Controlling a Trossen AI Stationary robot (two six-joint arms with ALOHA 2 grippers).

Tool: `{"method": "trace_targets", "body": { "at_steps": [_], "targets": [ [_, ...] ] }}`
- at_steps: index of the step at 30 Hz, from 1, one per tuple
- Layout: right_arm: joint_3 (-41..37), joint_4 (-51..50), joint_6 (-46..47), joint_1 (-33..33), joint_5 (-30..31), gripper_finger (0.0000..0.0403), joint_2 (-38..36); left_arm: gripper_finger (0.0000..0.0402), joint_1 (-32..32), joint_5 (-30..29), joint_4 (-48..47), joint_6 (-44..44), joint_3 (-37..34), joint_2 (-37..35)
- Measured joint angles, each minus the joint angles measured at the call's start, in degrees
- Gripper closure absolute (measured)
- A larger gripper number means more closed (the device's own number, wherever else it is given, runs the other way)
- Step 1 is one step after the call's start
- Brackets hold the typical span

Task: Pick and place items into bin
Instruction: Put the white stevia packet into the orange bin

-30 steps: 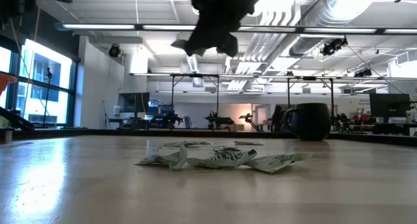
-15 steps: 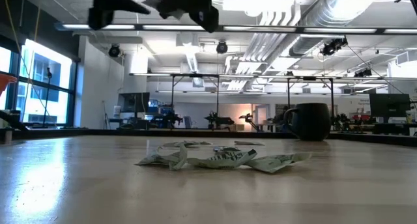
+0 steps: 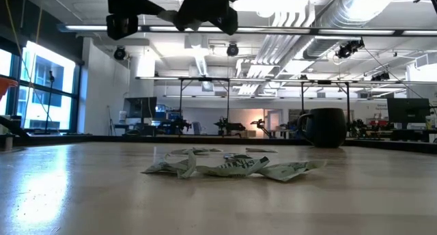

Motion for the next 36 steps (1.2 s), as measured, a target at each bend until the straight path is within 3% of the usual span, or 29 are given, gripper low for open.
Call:
{"method": "trace_targets", "body": {
  "at_steps": [16, 25, 30, 36],
  "targets": [
    [0.0, 0.4, -0.26, -0.15, -0.1, 0.0395, -0.02, 0.023, 0.02, 0.33, 0.8, 4.17, 0.0, 4.12],
    [0.0, 0.19, -0.99, -0.2, 0.49, 0.038, -0.04, 0.0364, -0.01, -4.69, 1.33, 5.82, 0.0, 4.13],
    [0.02, -0.81, 0.44, -0.08, 2.08, 0.0338, -0.04, 0.0362, 0.02, -6.45, 1.78, 6.22, 0.0, 4.13],
    [0.05, -4.38, -0.36, 1.37, 5.28, 0.0234, -0.09, 0.0355, 0.02, -5.96, 0.82, 6.62, 0.0, 4.11]
  ]
}}
